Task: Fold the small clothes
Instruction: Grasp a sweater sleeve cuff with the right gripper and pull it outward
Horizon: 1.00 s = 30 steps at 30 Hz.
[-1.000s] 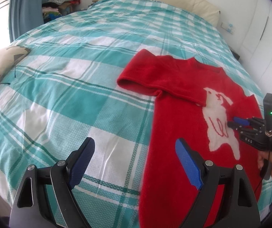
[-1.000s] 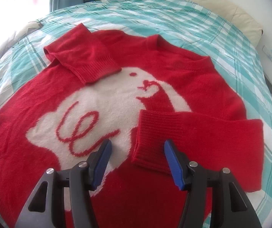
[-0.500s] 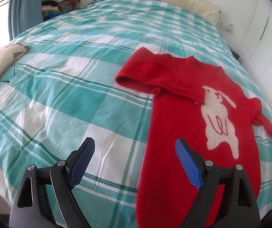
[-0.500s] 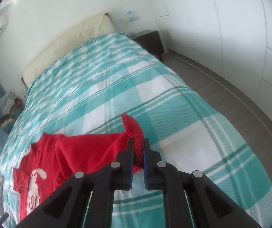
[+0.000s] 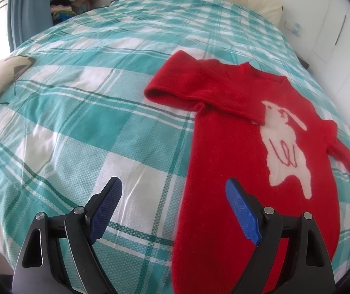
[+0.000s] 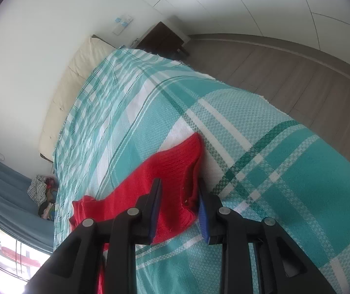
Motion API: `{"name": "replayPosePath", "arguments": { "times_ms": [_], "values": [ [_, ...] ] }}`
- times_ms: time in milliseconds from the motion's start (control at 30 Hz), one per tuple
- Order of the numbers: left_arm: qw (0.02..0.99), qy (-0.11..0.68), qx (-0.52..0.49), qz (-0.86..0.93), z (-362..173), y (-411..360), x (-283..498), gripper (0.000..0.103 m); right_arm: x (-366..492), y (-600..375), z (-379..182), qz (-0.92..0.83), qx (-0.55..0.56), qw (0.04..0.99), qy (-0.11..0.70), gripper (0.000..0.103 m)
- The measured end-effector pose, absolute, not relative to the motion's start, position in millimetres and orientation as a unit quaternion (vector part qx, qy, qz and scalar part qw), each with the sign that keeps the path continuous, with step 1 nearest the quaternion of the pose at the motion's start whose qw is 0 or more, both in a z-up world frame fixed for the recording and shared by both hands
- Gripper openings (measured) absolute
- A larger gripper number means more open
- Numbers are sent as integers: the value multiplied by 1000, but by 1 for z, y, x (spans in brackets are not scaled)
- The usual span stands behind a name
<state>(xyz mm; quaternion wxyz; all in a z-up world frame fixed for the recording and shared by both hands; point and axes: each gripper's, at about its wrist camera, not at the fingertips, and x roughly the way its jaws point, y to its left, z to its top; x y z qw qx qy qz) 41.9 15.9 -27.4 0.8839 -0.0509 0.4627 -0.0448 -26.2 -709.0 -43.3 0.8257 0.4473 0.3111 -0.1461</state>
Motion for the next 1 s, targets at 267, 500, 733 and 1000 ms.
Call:
{"name": "replayPosePath", "arguments": {
  "times_ms": [267,500,733,1000],
  "values": [
    [883,464,-58,-40,-26,22,44,88,-43,-719,-21,-304,334,829,330,3],
    [886,461,-42,-34,-26,21,43,88,-32,-718,-37,-325,289,815,382,3],
    [885,462,-39,-35,-27,20,42,88,-46,-721,-30,-324,298,820,365,18],
    [887,459,-15,-38,-25,13,38,88,-37,-691,-5,-274,260,858,349,22]
  ]
}}
